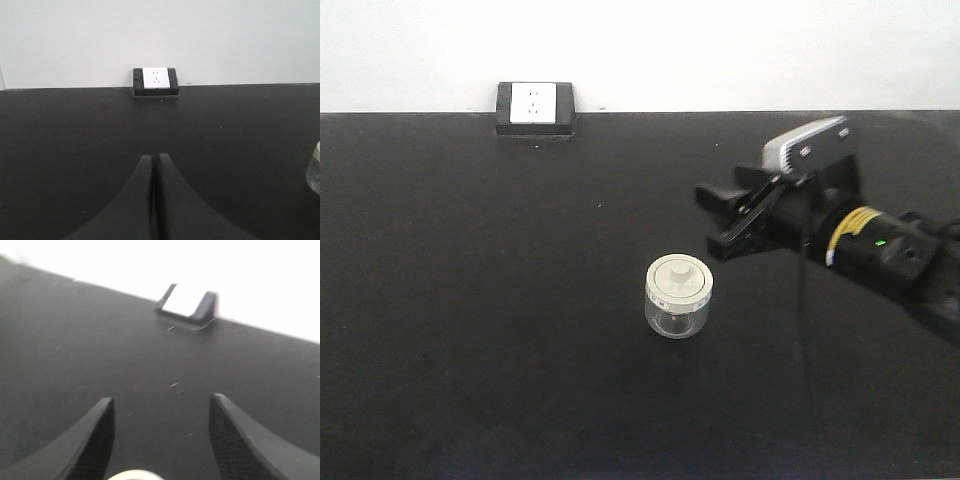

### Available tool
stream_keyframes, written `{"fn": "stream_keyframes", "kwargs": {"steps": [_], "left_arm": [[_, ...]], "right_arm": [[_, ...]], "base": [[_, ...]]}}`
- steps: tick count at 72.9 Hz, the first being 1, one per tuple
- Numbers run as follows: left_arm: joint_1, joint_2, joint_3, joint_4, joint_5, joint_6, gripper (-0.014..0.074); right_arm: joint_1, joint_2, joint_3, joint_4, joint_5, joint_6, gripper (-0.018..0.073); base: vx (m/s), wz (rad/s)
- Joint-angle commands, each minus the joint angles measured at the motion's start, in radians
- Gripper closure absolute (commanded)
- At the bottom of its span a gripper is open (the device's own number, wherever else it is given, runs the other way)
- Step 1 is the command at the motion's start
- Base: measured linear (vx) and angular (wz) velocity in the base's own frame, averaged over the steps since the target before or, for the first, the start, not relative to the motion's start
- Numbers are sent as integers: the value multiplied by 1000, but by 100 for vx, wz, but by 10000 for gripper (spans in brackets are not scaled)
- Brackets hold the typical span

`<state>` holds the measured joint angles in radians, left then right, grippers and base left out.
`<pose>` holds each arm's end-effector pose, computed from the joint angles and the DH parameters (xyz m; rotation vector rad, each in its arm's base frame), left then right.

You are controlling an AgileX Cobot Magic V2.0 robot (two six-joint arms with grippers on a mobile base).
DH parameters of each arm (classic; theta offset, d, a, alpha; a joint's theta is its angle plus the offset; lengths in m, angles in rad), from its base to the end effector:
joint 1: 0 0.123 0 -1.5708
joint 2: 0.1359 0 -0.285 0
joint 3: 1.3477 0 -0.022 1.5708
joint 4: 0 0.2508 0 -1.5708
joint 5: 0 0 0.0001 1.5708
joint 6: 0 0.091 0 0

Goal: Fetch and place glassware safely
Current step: 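Open the right gripper and withdraw it from the jar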

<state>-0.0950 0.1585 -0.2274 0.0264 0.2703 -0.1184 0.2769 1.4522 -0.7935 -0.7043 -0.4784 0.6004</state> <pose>0.0618 -0.0052 0.2560 -0.0036 1.6867 -0.1353 0.2937 0.1116 0.2739 -0.5014 1.7050 0.4342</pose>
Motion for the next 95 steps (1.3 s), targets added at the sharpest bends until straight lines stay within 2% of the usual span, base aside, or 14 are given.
{"fn": "stream_keyframes", "kwargs": {"steps": [1,14,29,56,64,79,95], "left_arm": [[-1,17,-30,-2,-73,-6,603],[-1,17,-30,-2,-73,-6,603],[-1,17,-30,-2,-73,-6,603],[-1,17,-30,-2,-73,-6,603],[-1,17,-30,-2,-72,-6,603],[-1,17,-30,-2,-72,-6,603],[-1,17,-30,-2,-72,-6,603]], "right_arm": [[-3,-144,-19,8,64,11,148],[-3,-359,38,-34,195,9,148],[-3,-633,134,-38,387,4,148],[-3,-1127,353,-35,575,12,148],[-3,-1266,415,-6,643,30,148],[-3,-1413,518,21,670,38,148],[-3,-1422,527,23,676,48,152]], "base": [[0,0],[0,0],[0,0],[0,0],[0,0],[0,0],[0,0]]}}
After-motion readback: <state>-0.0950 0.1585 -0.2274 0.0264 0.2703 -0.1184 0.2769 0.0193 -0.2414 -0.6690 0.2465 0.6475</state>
